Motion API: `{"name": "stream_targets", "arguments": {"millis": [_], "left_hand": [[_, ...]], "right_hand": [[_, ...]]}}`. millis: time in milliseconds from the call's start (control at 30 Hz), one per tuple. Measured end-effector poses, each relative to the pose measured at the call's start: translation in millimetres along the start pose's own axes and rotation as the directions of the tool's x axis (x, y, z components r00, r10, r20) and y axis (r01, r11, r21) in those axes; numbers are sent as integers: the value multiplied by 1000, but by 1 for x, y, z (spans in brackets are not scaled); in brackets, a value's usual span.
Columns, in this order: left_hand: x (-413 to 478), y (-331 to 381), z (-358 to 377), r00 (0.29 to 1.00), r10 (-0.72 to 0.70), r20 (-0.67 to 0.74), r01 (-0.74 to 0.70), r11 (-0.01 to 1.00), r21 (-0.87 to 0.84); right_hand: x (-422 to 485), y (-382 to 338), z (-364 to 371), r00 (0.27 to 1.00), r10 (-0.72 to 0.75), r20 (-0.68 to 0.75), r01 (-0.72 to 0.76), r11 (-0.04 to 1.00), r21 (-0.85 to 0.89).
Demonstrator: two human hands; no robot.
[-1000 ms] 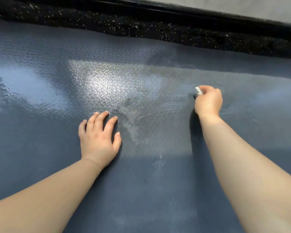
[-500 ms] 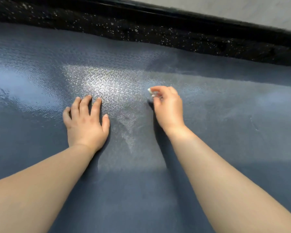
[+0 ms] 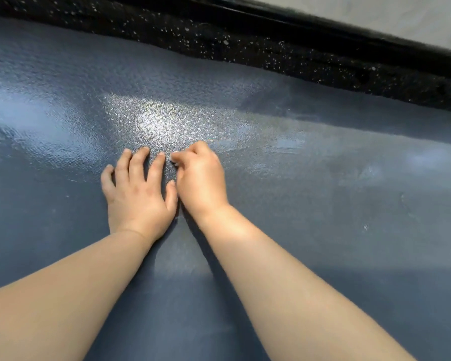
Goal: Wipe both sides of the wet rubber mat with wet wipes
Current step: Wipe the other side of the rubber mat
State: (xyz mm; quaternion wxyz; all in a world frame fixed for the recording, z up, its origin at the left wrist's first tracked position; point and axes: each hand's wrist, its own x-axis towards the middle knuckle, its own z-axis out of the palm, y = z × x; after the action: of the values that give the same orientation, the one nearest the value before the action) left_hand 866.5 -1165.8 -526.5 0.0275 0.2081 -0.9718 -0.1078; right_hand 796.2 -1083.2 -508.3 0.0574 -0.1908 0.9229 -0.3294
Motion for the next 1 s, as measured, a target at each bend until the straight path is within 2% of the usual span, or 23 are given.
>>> {"name": "stream_targets", "arguments": {"millis": [67,133,200,267,300,367,433,500,600,700,767,867,933,1000], "left_hand": [[0,0,0,1000,3,2,-3,1000,1],[0,-1,0,1000,-3,2,3,1000,0],[1,-1,0,1000,-11,9,11,1000,-2],[1,-1,-1,1000,-4,12,4,1000,8],[1,-1,-1,1000,0,10,0,1000,13],[1,-1,-1,1000,3,6,-3,1000,18],[1,0,-1,1000,4,8,-4,1000,19],[1,1,-2,1000,-1,12,1,1000,15],[1,1,-1,1000,-3,12,3,1000,15],[1,0,-1,1000,1,6,-1,1000,15],[1,0,-1,1000,-2,5,2,1000,15],[1,0,-1,1000,-4,3,4,1000,13],[1,0,-1,1000,-3,-2,3,1000,12],[1,0,-1,1000,-3,-6,3,1000,12]], "right_hand": [[8,7,-12,999,3,-50,2,995,99],[28,33,-43,968,130,-214,-97,983,158],[49,72,-79,883,331,-334,-282,941,188],[64,111,-109,763,503,-406,-457,864,212],[69,126,-119,713,560,-421,-517,826,223],[76,138,-122,675,610,-414,-577,787,219],[80,126,-105,688,607,-398,-577,790,206],[78,96,-77,792,510,-335,-487,859,157],[54,45,-27,957,225,-181,-218,974,60],[31,17,-8,999,13,-44,-10,997,72],[40,29,-27,997,-12,-79,19,995,95],[75,80,-75,950,195,-245,-192,981,37],[96,114,-106,843,396,-363,-396,915,80],[110,136,-121,736,543,-405,-543,830,126]]}}
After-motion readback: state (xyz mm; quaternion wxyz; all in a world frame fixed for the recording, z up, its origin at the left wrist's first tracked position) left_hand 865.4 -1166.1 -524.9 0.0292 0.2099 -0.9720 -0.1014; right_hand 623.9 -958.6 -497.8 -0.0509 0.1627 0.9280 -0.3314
